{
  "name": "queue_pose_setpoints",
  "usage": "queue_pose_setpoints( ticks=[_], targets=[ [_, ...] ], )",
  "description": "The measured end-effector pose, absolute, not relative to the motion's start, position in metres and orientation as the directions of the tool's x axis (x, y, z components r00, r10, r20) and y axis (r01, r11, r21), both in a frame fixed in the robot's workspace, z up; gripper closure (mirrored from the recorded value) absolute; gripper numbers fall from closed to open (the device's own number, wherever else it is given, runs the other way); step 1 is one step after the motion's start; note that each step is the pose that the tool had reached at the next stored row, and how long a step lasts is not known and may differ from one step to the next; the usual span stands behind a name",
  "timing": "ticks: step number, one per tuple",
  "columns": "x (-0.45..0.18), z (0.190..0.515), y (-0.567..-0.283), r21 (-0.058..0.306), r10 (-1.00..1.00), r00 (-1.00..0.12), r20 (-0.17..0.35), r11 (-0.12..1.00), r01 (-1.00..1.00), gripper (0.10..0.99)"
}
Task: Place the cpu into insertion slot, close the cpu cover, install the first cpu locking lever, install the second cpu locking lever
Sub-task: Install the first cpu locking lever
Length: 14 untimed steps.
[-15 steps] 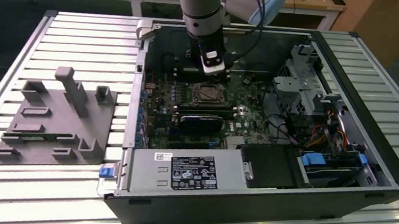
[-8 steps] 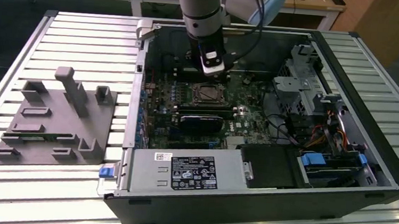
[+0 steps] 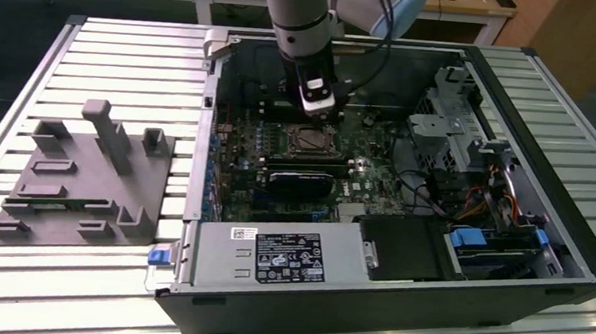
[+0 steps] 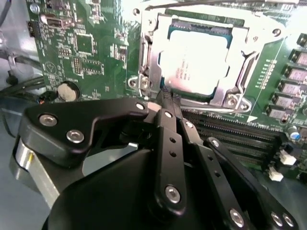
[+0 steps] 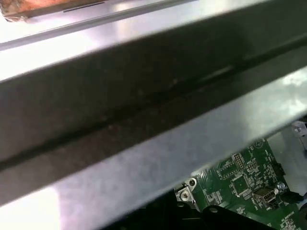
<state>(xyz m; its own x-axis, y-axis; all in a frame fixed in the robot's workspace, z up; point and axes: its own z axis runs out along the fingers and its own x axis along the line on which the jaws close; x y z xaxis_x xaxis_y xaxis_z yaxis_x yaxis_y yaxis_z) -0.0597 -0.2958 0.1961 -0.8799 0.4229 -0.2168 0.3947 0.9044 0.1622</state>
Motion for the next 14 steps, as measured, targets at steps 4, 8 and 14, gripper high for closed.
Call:
queue_pose_setpoints(
  ticks=[4,8,14],
  targets=[
    [-0.0597,0.1948,-0.2958,0.153,0.423,-0.878,-0.224,0.905,0.397,0.98],
    [-0.0597,0.1947,-0.2958,0.153,0.423,-0.878,-0.224,0.905,0.397,0.98],
    [-0.0597,0.2016,-0.2958,0.157,0.424,-0.878,-0.222,0.904,0.397,0.98]
  ],
)
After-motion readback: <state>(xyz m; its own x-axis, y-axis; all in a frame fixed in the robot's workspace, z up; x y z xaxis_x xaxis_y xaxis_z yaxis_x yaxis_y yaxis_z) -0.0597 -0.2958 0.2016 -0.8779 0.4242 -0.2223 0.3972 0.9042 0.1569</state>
